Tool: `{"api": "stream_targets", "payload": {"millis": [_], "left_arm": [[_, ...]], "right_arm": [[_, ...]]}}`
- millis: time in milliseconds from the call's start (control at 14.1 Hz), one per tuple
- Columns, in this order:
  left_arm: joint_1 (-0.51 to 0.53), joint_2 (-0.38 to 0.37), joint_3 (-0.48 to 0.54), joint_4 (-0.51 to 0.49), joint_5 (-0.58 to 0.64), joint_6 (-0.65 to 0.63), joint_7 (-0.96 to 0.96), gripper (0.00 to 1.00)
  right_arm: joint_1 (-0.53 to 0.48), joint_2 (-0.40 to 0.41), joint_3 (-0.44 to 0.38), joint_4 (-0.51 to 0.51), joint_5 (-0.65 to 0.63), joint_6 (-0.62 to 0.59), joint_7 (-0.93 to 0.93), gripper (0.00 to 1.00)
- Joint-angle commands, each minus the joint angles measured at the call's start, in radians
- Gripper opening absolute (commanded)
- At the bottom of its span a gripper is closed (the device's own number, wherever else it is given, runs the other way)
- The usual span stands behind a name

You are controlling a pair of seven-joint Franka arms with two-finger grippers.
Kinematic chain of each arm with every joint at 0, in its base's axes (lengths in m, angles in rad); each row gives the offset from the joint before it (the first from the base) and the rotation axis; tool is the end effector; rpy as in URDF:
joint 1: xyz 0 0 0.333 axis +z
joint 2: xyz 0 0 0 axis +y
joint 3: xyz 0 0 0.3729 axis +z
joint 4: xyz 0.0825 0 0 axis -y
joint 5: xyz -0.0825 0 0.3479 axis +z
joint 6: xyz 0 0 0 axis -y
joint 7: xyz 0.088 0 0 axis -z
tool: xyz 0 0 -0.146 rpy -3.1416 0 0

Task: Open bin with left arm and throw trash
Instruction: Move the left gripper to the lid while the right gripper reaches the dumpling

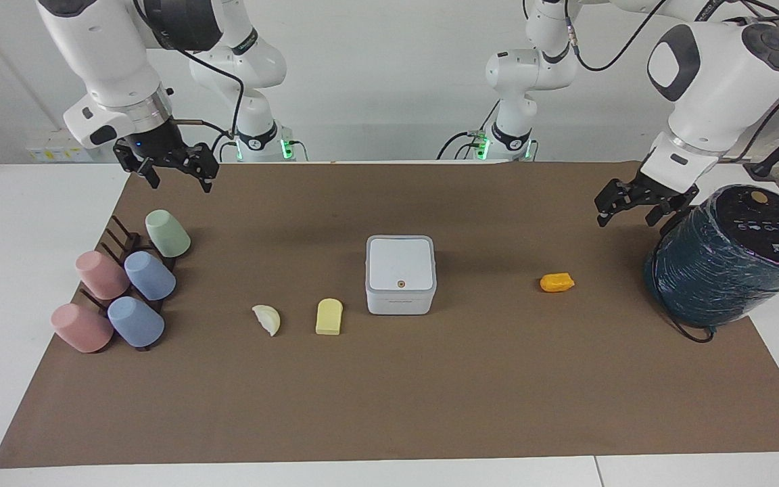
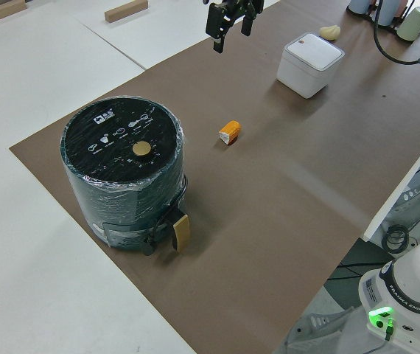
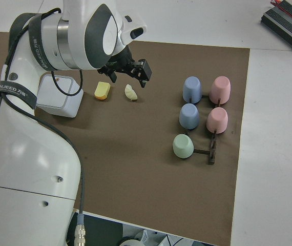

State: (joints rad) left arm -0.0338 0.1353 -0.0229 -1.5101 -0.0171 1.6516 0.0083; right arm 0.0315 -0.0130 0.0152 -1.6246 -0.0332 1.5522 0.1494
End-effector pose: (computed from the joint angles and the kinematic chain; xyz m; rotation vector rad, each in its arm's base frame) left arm 0.5730 -0.0339 0.6023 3.1197 -0.0990 0.0090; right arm 0.5075 0.0189 0.6243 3.0973 -0.1586 -0.0866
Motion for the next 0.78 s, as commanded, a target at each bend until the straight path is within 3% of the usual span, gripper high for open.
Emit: {"api": "stream_targets", "payload": {"millis": [0,639,710], "left_arm": [[-0.008,-0.028,0.001,-0.035,0.025,0.02,0.007,1.0],[-0.073,-0.033,-0.009,-0.044,0.017,0.025,-0.017,1.0],[-0.095,-0.034,-0.011,-0.045,0.016,0.024,-0.06,0.9]], "right_arm": [[-0.015,-0.019,0.003,-0.023,0.016,0.003,-0.025,1.0],[-0.015,-0.021,0.003,-0.023,0.016,0.003,-0.027,1.0],[-0.015,-0.021,0.003,-0.023,0.016,0.003,-0.027,1.0]]}}
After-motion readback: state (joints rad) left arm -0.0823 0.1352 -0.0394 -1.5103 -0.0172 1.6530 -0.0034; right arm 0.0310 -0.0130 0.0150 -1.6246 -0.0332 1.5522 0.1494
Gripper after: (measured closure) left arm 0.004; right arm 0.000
